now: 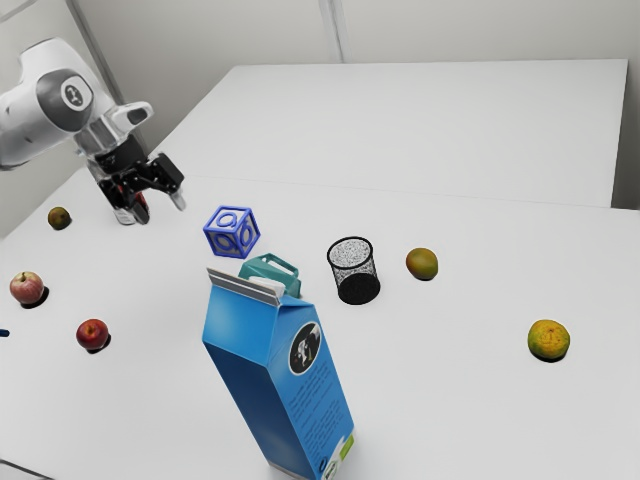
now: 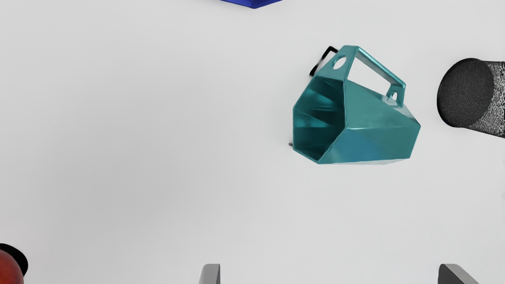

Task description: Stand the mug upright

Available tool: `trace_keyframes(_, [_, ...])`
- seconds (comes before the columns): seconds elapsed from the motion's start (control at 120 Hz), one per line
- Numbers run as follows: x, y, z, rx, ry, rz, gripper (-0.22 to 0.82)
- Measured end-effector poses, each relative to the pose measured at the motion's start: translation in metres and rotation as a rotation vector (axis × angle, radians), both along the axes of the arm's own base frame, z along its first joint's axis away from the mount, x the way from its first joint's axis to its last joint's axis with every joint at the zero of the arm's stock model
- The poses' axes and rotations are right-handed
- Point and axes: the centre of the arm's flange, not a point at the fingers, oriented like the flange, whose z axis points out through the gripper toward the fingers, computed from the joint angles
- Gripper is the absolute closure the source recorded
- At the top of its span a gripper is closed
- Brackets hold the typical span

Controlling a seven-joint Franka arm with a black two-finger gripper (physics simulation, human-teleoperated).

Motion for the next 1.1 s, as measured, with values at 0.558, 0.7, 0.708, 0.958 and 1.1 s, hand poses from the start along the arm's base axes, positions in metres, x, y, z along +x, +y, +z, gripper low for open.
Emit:
trace_keyframes(0.558, [0.051, -0.021, -0.143, -0.308, 0.074, 0.124, 0.0])
trace_keyframes(0.7, [0.056, -0.022, -0.163, -0.348, 0.075, 0.154, 0.0])
trace_keyframes(0.708, [0.056, -0.022, -0.164, -0.35, 0.076, 0.155, 0.0])
trace_keyframes(0.958, [0.062, -0.033, -0.193, -0.445, 0.082, 0.209, 0.0])
trace_keyframes(1.1, [0.066, -0.045, -0.199, -0.479, 0.078, 0.216, 0.0])
